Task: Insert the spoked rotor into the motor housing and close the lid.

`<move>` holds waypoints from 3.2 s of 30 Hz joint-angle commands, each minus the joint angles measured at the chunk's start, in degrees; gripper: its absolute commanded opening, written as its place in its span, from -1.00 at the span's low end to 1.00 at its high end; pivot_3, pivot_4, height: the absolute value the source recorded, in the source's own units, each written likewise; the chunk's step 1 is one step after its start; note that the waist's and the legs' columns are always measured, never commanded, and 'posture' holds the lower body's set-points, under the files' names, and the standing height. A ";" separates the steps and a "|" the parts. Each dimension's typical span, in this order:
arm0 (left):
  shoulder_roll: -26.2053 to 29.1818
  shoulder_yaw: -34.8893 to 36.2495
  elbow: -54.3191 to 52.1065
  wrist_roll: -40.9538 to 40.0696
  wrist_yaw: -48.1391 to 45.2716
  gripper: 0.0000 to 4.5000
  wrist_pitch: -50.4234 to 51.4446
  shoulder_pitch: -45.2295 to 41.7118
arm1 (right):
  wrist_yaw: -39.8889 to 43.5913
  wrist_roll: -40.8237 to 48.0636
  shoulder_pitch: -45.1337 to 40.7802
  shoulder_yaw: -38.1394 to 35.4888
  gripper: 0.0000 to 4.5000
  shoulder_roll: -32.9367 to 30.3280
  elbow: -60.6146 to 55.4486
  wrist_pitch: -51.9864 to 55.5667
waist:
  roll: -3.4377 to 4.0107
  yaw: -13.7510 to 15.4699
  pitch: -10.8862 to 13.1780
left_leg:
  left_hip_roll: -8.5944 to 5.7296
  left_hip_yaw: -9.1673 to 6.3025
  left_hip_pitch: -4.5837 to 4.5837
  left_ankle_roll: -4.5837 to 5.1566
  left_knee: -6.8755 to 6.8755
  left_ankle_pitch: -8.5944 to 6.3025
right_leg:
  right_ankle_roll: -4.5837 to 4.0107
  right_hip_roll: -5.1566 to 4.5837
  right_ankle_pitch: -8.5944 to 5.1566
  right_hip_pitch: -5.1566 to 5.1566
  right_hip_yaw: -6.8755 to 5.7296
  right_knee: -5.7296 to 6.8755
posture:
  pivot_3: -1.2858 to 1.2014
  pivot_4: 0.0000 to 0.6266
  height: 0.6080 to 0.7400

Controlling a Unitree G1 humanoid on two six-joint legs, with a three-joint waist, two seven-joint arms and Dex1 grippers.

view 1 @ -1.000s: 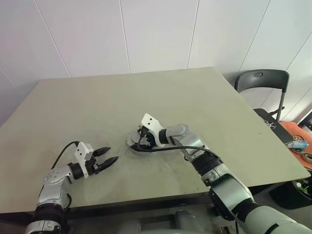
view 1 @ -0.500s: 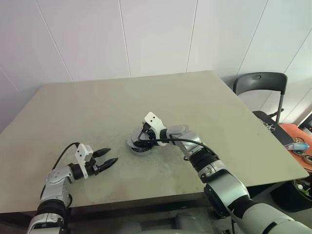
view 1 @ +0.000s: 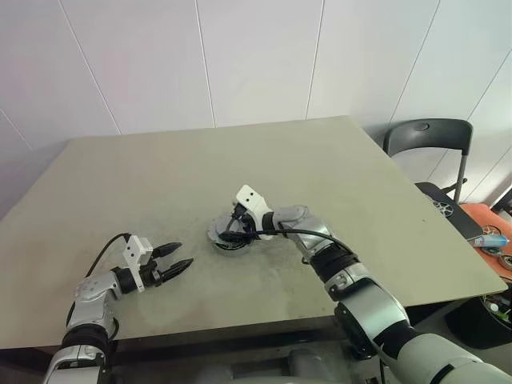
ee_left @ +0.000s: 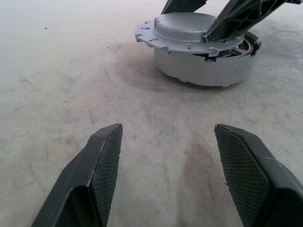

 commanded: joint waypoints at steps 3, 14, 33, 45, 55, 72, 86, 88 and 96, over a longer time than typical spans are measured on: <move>0.66 0.51 -0.54 0.48 0.81 0.47 0.95 0.64 | 4.85 4.60 -1.17 -3.26 0.64 -1.72 -5.99 2.54 | 0.06 0.00 0.06 | 0.00 -0.01 -0.10 0.00 -0.02 0.00 | 0.02 -0.01 0.01 -0.10 -0.01 -0.02 | 0.03 -1.00 1.00; 0.18 0.19 -2.31 0.68 1.26 0.47 1.55 1.55 | 11.10 0.96 0.96 3.90 0.64 -7.93 -11.30 2.69 | 0.08 0.05 0.09 | -0.01 -0.08 -0.32 0.00 -0.04 0.00 | 0.03 -0.04 0.00 -0.23 -0.12 -0.16 | 0.03 -1.00 1.00; -0.53 -0.32 -5.30 0.68 2.85 0.47 2.66 3.28 | 7.28 -0.73 0.41 3.40 0.64 -6.60 -7.91 1.18 | 0.09 0.05 0.10 | -0.01 -0.08 -0.40 0.00 -0.05 0.00 | 0.02 -0.05 -0.02 -0.29 -0.13 -0.21 | 0.03 -1.00 1.00; -0.68 -0.57 -6.05 0.81 2.85 0.47 2.84 3.74 | 12.10 -1.31 2.22 5.55 0.64 -9.29 -9.76 3.04 | 0.09 0.18 0.10 | -0.05 -0.08 -0.44 0.00 -0.11 -0.01 | 0.12 -0.12 -0.07 -0.30 -0.14 -0.28 | 0.03 -1.00 1.00; -0.72 -0.63 -6.56 0.84 2.89 0.47 3.01 4.05 | 11.44 -3.22 2.75 7.53 0.64 -9.45 -8.39 1.42 | 0.09 0.11 0.10 | -0.05 -0.08 -0.45 0.00 -0.13 -0.02 | 0.11 -0.13 -0.08 -0.30 -0.13 -0.31 | 0.03 -1.00 1.00; -0.82 -0.82 -7.06 0.95 3.11 0.47 2.96 4.70 | 5.71 -5.40 2.92 7.52 0.64 -8.04 -4.94 -2.04 | 0.12 0.03 0.08 | -0.06 -0.08 -0.16 0.01 -0.24 -0.05 | 0.13 -0.15 -0.21 -0.04 -0.13 -0.35 | 0.03 -1.00 1.00; -0.93 -0.89 -6.78 0.94 3.12 0.47 2.86 4.31 | 13.80 -4.55 4.33 10.45 0.64 -11.45 -10.05 3.28 | 0.19 0.30 -0.01 | -0.08 -0.09 -0.12 0.01 -0.42 -0.05 | 0.25 -0.19 -0.29 -0.07 -0.13 -0.38 | 0.03 -1.00 1.00; -0.95 -0.89 -6.93 0.92 3.10 0.47 2.93 4.31 | 13.18 -5.27 3.94 10.34 0.64 -11.90 -9.25 2.97 | 0.20 0.44 -0.01 | -0.10 -0.09 -0.07 0.01 -0.59 -0.05 | 0.31 -0.23 -0.32 -0.07 -0.13 -0.43 | 0.03 -1.00 1.00; -0.86 -0.76 -6.64 1.01 3.15 0.47 2.89 3.92 | 10.31 -6.63 2.73 9.13 0.64 -12.04 -5.47 0.22 | 0.19 1.46 -0.03 | -0.08 -0.10 0.03 0.01 -0.91 -0.05 | 0.35 -0.22 -0.34 -0.11 -0.14 -0.54 | 0.03 -1.00 1.00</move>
